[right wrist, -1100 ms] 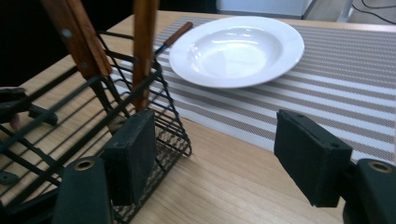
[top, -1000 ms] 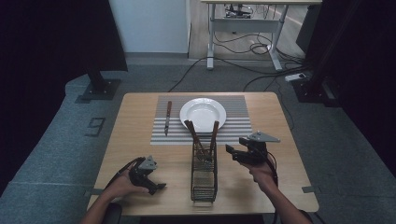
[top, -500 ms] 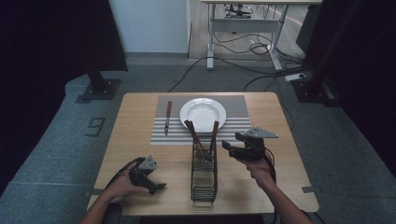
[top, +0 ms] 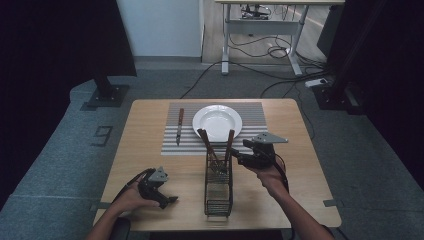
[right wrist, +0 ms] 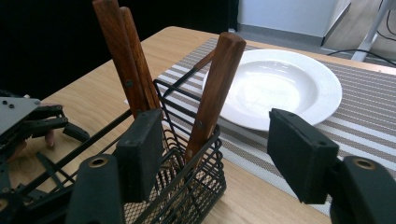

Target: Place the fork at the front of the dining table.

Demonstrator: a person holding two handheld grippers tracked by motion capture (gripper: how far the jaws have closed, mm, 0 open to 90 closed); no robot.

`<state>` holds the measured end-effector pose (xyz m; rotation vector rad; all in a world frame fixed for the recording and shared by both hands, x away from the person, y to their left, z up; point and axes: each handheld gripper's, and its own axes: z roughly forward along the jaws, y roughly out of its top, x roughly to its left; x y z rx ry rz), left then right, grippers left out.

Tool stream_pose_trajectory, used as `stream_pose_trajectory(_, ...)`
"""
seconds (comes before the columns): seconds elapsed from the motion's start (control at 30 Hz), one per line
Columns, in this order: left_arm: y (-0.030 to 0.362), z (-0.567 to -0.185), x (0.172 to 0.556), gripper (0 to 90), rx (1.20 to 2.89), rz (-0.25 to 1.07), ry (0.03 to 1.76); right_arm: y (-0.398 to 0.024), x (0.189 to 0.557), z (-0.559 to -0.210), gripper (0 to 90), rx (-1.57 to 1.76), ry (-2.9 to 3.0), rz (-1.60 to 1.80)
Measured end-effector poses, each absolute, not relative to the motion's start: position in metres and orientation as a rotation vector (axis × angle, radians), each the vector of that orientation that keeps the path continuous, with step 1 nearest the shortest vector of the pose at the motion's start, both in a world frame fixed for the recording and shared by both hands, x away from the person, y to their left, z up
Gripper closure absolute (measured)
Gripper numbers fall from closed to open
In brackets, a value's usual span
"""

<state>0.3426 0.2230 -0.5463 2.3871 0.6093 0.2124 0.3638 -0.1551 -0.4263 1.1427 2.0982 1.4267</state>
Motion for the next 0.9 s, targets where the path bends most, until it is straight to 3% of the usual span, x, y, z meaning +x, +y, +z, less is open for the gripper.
stream_pose_trajectory(0.9, 0.223, -0.546, 0.343, 0.0, 2.383, 0.212, 0.611, -0.136, 0.398, -0.434, 71.9, 1.143, 2.136, 1.459)
